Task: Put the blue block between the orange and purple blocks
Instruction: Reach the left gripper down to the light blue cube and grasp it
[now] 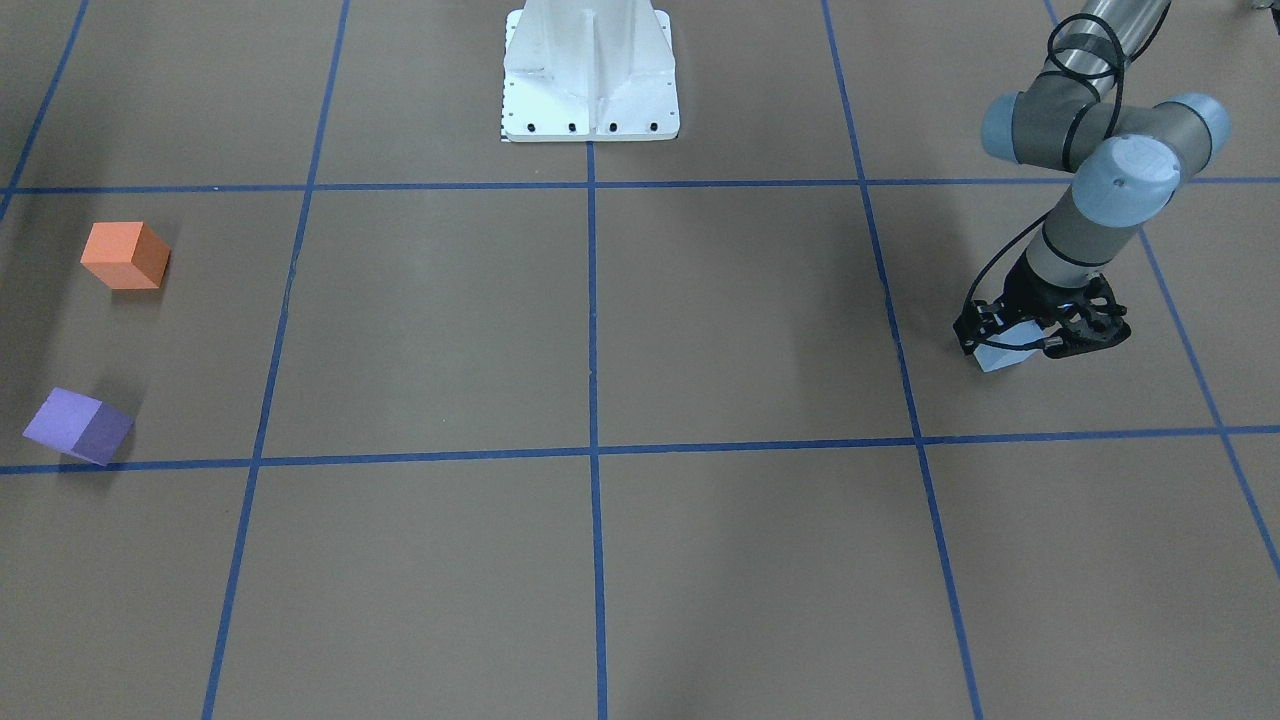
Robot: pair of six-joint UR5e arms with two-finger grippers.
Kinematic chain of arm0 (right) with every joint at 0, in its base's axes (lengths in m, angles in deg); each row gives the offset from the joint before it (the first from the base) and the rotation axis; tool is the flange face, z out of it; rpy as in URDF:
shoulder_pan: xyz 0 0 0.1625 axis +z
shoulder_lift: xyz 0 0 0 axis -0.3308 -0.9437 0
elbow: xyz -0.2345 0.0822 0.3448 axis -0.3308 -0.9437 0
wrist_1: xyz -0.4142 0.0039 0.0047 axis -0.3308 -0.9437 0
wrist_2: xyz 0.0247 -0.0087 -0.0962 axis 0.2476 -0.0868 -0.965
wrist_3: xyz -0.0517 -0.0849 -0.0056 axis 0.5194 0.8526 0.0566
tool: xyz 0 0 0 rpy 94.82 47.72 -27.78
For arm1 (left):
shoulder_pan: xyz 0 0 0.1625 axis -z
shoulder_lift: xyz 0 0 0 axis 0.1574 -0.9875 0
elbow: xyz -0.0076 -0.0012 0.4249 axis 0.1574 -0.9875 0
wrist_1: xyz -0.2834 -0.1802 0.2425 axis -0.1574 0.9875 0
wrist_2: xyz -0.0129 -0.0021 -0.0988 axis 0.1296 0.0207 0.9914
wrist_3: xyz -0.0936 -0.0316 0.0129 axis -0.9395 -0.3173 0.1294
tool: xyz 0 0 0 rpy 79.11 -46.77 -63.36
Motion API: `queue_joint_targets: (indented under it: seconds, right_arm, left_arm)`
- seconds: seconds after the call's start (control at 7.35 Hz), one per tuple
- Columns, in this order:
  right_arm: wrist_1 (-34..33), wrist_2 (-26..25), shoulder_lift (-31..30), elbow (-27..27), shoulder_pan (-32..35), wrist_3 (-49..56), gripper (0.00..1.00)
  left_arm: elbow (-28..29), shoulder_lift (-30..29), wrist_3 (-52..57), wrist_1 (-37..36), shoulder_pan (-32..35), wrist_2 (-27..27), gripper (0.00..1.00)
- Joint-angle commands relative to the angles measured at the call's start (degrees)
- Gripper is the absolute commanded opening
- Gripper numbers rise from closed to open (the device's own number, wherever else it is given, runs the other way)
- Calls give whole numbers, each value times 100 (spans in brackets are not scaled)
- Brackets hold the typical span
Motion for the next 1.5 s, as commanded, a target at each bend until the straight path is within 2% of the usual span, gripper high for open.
queue_joint_targets:
  seconds: [0.0, 0.27, 0.54, 0.68, 0.82, 1.09, 1.22, 1.36]
  right_arm:
    - [2, 1, 0, 55, 0, 0, 100]
    - [-7, -8, -9, 64, 0, 0, 100]
    - [-60, 18, -218, 492, 9, 0, 100]
    - [-43, 1, -246, 738, 0, 0, 100]
    - [-60, -25, -272, 740, 0, -9, 100]
    - [-16, 10, -264, 636, -9, -88, 100]
    - [-7, 70, -177, 966, -9, -488, 100]
    - [-59, 141, 42, 1047, -26, -936, 100]
  left_arm:
    - [-498, 197, 36, -71, 52, 248, 0]
    - [-1132, -107, 27, -1095, 79, 365, 0]
    - [-1170, -1325, -43, -2151, -78, 304, 0]
    - [-1109, -1949, -52, -2495, -445, 277, 0]
    - [-891, -2634, -87, -2812, -692, 111, 0]
    - [449, -4303, -839, -2851, -1185, -179, 0]
    - [1126, -4885, -948, -2807, -1370, -215, 0]
    - [1455, -5048, -957, -2685, -1511, -494, 0]
